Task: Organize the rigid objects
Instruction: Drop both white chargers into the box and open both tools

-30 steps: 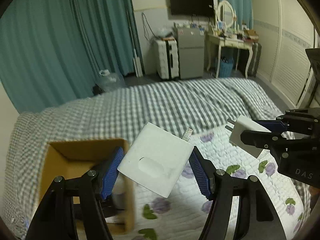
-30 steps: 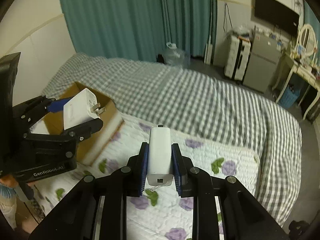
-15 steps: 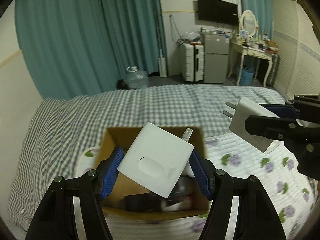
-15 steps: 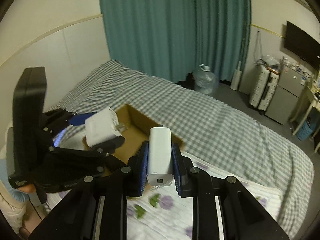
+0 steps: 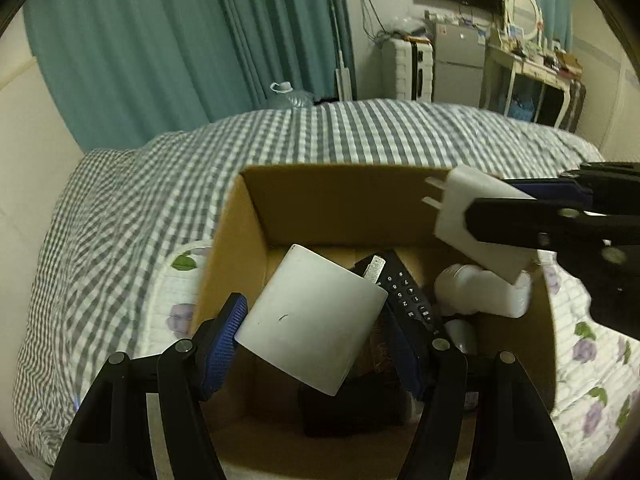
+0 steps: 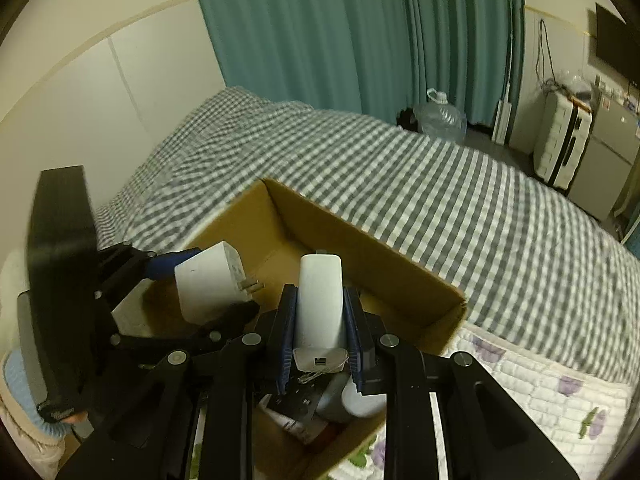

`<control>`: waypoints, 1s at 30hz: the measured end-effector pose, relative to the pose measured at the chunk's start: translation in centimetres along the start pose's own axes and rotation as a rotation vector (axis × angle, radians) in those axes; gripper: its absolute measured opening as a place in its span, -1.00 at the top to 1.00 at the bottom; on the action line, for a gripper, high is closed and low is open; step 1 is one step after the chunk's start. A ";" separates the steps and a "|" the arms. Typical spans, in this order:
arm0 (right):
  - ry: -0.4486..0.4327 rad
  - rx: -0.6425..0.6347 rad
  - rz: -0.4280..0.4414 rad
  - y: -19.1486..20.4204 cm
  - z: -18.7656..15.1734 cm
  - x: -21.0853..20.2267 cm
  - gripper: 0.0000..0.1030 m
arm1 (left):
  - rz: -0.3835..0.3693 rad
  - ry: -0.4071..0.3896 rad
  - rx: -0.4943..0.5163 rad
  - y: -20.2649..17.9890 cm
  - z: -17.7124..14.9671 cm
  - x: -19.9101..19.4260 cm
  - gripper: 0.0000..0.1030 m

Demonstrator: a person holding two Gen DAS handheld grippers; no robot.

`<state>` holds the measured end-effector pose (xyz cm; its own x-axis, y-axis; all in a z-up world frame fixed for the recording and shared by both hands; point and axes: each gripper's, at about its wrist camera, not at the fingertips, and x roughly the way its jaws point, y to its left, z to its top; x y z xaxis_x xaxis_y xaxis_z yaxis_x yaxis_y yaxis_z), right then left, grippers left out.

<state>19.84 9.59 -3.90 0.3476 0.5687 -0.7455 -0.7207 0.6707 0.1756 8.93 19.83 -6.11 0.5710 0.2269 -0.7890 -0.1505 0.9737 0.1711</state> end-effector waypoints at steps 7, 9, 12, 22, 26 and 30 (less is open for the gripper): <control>0.041 -0.004 -0.047 -1.5 -0.5 3.5 0.57 | -0.012 0.035 0.034 -1.0 -0.5 2.2 -0.32; 0.045 0.000 -0.043 -1.9 -0.6 3.9 0.57 | -0.020 0.038 0.039 -1.2 -0.5 2.4 -0.33; 0.048 0.009 -0.049 -2.3 -0.8 4.3 0.56 | -0.021 0.020 0.036 -1.1 -0.4 2.0 -0.34; -0.014 0.013 -0.117 -2.1 0.1 -0.5 0.15 | 0.013 -0.040 0.036 -1.4 0.4 -0.8 -0.37; -0.062 0.014 -0.161 -1.7 0.2 -4.2 -0.13 | 0.014 -0.089 0.000 -1.1 1.5 -3.8 -0.37; -0.112 0.024 -0.210 -1.5 0.0 -8.0 -0.29 | 0.040 -0.145 -0.028 -0.7 2.4 -7.0 -0.37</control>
<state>18.13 4.07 1.81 0.5537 0.4639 -0.6915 -0.6115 0.7902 0.0405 6.99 17.57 0.75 0.6741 0.2684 -0.6881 -0.1972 0.9632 0.1826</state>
